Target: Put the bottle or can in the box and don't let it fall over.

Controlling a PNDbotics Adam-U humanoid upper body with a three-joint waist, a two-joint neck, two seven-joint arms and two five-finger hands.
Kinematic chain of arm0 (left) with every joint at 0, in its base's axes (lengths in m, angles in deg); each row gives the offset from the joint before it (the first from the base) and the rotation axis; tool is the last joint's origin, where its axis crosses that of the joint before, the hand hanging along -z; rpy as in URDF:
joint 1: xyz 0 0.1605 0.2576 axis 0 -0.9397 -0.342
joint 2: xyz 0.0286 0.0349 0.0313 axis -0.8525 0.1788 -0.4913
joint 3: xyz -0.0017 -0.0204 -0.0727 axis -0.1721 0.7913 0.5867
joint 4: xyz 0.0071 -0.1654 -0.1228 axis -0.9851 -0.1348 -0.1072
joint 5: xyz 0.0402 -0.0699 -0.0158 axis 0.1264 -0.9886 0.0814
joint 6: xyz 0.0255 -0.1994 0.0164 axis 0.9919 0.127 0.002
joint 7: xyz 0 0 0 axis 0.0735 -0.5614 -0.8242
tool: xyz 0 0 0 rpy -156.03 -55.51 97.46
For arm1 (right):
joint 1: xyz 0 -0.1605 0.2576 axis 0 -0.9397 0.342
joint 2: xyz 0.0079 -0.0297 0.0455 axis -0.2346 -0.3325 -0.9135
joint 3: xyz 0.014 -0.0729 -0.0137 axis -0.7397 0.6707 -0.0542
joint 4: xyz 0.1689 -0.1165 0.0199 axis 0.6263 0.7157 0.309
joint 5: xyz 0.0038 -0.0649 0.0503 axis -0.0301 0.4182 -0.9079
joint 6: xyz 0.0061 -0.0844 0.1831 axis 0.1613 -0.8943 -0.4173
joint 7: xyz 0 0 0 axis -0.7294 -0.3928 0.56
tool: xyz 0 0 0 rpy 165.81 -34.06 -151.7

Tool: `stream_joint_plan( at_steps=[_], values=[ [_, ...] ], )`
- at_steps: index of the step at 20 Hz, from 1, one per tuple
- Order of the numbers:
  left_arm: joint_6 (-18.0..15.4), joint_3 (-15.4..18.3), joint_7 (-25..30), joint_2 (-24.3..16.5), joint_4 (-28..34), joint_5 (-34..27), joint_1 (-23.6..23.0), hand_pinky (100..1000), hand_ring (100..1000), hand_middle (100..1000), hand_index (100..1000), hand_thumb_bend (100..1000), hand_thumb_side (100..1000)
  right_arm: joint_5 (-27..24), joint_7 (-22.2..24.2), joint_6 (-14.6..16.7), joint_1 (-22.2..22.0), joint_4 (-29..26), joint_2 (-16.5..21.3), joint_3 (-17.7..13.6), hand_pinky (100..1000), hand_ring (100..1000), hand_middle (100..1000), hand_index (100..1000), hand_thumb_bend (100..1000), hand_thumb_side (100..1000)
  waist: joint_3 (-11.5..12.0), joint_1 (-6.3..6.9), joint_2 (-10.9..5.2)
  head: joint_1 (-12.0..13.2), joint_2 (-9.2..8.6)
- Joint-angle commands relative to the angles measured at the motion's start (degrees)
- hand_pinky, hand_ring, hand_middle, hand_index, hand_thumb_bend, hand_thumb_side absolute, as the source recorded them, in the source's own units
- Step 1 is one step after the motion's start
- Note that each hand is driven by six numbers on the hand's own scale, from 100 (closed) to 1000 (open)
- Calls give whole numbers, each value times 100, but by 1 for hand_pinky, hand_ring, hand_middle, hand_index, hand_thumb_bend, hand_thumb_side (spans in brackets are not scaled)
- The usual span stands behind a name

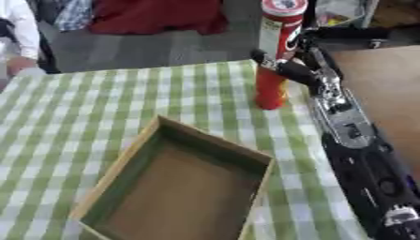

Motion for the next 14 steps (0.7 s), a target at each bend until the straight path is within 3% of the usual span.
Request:
stream_joint_plan(
  at_steps=[1, 14],
  values=[
    [-5, 37, 13, -95, 136, -36, 72, 840, 825, 751, 770, 632, 680, 71, -56, 20, 170, 15, 87, -65, 926, 964, 960, 961, 746, 337, 27, -4, -80, -39, -101],
    [2, 30, 23, -90, 148, -60, 100, 839, 826, 752, 770, 625, 684, 42, -225, 57, 367, 127, 75, -115, 925, 923, 923, 928, 714, 298, 100, -24, 45, -114, -195]
  ],
)
